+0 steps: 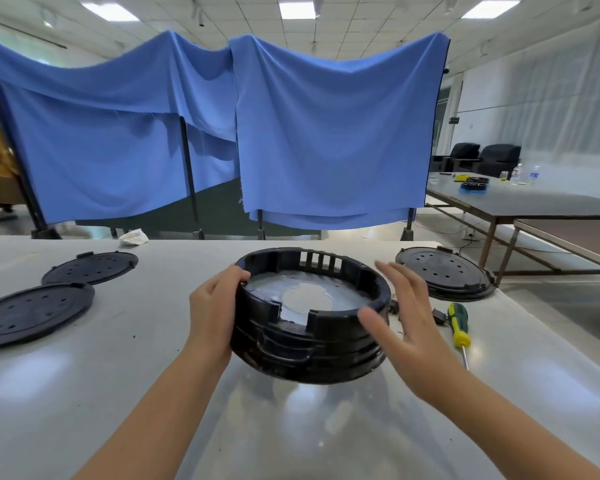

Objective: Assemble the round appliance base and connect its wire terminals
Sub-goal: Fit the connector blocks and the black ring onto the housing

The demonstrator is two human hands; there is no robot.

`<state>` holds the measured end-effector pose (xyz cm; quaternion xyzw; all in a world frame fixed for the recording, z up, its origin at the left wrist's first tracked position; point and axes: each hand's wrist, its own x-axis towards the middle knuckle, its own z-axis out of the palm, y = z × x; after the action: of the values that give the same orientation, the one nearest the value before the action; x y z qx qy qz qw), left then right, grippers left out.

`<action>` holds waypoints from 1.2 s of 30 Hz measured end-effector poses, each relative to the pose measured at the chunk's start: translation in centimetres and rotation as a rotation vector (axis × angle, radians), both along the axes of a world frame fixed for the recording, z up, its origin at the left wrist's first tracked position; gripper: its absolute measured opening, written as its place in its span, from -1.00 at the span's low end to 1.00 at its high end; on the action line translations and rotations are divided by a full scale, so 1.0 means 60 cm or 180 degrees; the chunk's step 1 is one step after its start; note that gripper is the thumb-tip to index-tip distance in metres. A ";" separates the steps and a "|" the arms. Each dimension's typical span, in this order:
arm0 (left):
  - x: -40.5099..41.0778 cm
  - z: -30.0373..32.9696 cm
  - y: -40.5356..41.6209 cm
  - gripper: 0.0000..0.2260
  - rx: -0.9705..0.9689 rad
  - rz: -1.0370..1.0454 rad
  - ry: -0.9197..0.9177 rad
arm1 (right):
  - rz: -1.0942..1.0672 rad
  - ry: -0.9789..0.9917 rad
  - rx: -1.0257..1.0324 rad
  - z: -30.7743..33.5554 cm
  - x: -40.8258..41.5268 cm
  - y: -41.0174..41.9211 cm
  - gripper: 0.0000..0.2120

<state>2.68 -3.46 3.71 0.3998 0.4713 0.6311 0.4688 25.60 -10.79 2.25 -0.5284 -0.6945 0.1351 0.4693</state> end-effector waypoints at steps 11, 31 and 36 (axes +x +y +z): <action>0.022 -0.023 -0.011 -0.54 0.0553 -0.0084 0.0545 | -0.0552 0.2142 -0.1744 -0.007 0.005 0.095 -0.38; 0.006 -0.049 0.040 -0.93 -0.1324 -0.1236 0.0404 | 0.0796 0.0917 -0.2028 0.028 0.097 0.159 -0.19; 0.006 -0.064 0.051 -0.82 -0.1056 -0.1148 0.1189 | 0.0863 0.0797 -0.2105 0.004 0.098 0.178 -0.19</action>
<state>3.05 -0.41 -0.14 0.5041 0.5673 0.3677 0.5374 31.49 -0.13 2.51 -0.5340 -0.6143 0.4764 0.3325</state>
